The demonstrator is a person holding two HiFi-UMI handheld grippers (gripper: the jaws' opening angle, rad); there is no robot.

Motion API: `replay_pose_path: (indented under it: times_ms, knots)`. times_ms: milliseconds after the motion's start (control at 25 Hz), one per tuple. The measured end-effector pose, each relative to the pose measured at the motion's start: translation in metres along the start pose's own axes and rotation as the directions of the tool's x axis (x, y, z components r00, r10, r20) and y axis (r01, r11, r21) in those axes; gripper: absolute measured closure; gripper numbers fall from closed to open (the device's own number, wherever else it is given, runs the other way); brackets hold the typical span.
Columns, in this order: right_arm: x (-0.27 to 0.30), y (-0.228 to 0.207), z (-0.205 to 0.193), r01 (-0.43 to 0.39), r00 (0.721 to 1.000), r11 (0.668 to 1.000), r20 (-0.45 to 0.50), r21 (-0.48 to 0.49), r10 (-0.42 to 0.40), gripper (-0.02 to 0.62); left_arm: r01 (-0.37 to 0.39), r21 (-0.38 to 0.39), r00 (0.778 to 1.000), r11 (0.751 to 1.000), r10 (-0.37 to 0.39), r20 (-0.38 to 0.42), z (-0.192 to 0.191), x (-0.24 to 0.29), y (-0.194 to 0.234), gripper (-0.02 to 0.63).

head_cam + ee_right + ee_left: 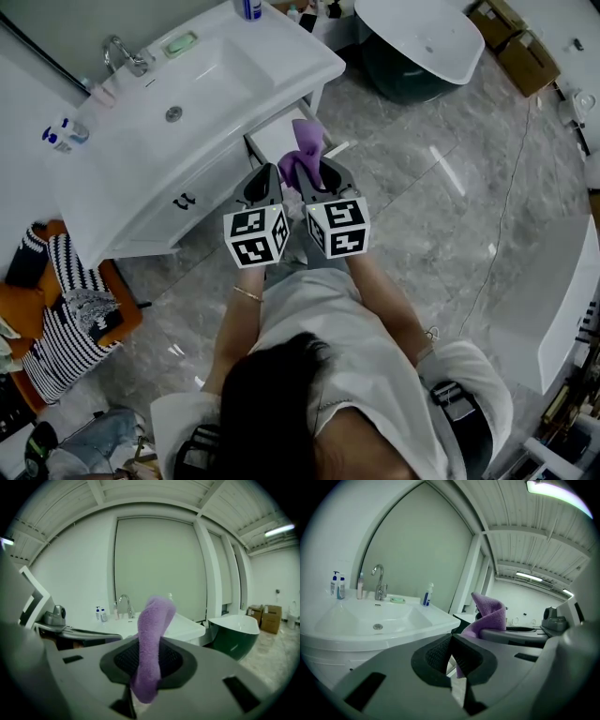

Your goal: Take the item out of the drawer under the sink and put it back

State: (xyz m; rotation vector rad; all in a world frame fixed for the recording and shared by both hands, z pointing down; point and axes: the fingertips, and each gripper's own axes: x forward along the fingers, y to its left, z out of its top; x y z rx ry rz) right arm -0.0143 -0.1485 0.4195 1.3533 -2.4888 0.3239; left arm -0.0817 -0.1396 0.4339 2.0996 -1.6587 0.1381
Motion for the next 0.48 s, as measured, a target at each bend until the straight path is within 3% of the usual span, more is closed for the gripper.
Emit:
replay_pose_path:
  times_ms: [480]
  knots:
    - [-0.0021, 0.0024, -0.0029, -0.011, 1.0, 1.0, -0.004, -0.013, 0.011, 0.506, -0.004, 0.035, 1.0, 0.999, 0.004, 0.007, 0.0024, -0.0021, -0.0049, 0.603]
